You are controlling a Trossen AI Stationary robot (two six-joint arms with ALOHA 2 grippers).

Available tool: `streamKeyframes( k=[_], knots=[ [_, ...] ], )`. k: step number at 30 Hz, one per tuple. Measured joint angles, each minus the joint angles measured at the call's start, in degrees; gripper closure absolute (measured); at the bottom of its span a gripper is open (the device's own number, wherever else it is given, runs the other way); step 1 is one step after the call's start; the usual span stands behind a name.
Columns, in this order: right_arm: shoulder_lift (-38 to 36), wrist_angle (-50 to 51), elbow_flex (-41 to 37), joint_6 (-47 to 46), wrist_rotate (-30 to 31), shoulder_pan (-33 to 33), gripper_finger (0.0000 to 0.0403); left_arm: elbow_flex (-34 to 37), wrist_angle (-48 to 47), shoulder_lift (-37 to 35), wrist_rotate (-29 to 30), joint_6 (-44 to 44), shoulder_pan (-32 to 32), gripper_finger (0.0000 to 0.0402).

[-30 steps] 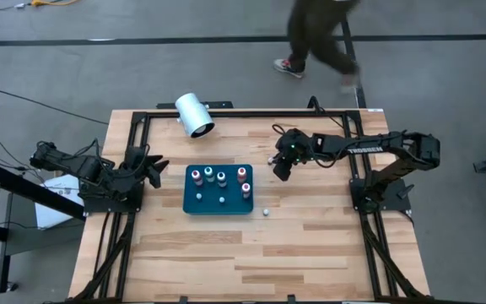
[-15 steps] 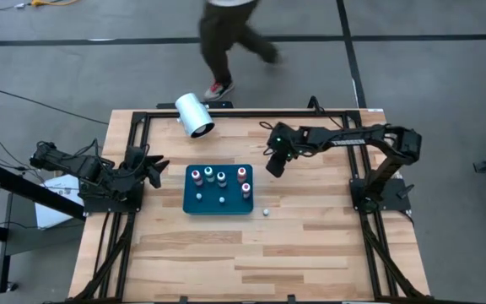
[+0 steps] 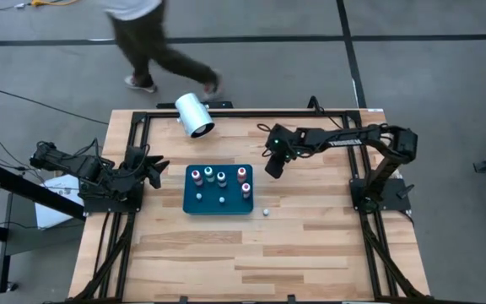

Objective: Pick & Place food coloring
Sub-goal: Put the small purple food coloring bottle into the bin

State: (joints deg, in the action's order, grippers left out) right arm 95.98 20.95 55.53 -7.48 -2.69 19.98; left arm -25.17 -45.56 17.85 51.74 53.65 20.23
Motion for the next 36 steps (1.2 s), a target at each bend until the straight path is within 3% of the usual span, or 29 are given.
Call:
streamKeyframes(
  k=[9, 29, 36],
  knots=[
    [4.73, -0.82, 0.84, -0.07, -0.15, -0.51, 0.0281, 0.0, 0.0, 0.0, -0.1, -0.02, 0.0, 0.023],
    [4.79, -1.07, 1.36, -0.07, 1.52, 0.17, 0.0281, 0.0, -0.02, 0.0, -0.23, -0.5, 0.0, 0.023],
    [4.77, -1.1, 1.36, -0.07, 1.6, 0.17, 0.0311, 0.0, -0.02, 0.0, -0.21, -0.5, 0.0, 0.023]
  ],
)
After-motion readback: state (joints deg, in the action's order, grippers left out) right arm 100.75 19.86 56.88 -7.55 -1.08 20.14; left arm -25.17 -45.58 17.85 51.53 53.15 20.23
